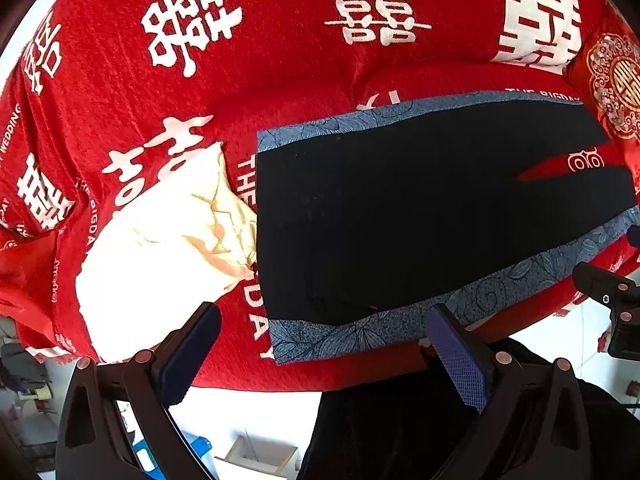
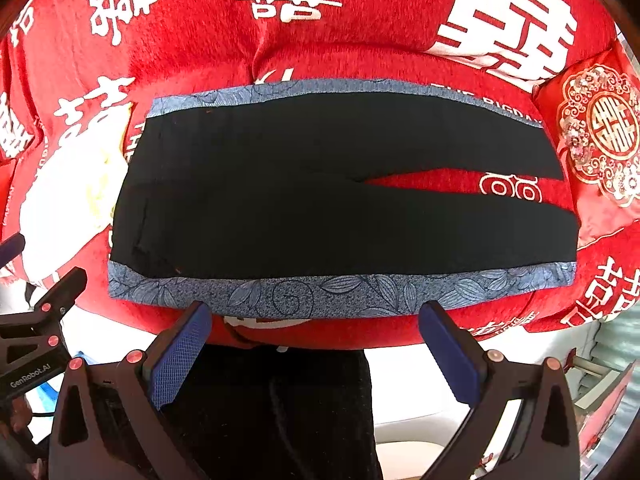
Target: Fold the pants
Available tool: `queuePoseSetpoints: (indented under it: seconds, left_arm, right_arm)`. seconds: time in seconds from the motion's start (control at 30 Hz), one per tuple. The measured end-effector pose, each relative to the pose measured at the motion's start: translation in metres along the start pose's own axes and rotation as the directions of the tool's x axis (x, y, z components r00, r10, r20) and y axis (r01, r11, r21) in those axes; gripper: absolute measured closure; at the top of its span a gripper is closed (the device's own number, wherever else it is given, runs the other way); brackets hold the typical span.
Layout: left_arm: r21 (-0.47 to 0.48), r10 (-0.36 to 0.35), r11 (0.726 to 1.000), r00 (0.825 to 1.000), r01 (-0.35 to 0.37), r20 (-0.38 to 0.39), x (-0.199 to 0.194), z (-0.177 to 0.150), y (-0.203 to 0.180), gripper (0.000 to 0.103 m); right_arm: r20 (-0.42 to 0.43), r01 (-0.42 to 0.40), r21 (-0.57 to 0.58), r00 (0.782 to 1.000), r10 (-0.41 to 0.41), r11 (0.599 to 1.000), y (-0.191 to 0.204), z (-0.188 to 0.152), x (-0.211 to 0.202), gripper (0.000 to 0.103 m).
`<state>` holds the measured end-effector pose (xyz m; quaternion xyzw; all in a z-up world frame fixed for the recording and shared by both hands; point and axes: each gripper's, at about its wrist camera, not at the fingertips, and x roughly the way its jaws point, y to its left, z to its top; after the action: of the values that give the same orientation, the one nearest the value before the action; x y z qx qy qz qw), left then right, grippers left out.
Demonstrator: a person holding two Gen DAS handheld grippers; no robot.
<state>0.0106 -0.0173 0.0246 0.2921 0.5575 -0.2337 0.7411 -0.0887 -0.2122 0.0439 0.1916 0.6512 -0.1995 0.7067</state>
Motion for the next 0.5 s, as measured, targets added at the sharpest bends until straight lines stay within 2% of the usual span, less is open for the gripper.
queuePoseSetpoints:
  seconds: [0.5]
  left_arm:
    - [-0.035, 0.001, 0.999, 1.0, 0.0, 0.028, -0.005, 0.006, 0.011, 0.0]
  right_arm:
    - [0.023, 0.027, -0.012, 0.999, -0.027, 1.0, 0.004, 0.006, -0.007, 0.0]
